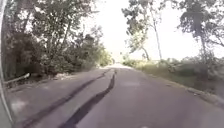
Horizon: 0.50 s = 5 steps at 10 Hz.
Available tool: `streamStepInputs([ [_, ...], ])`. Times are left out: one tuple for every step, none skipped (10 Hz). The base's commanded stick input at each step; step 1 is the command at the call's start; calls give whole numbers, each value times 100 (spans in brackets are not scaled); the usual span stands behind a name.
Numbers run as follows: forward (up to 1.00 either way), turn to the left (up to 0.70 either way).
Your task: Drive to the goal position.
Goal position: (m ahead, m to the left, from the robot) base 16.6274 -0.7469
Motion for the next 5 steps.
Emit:
streamStepInputs([
  [70, 0],
  [70, 1],
  [70, 3],
  [70, 6],
  [70, 9],
])
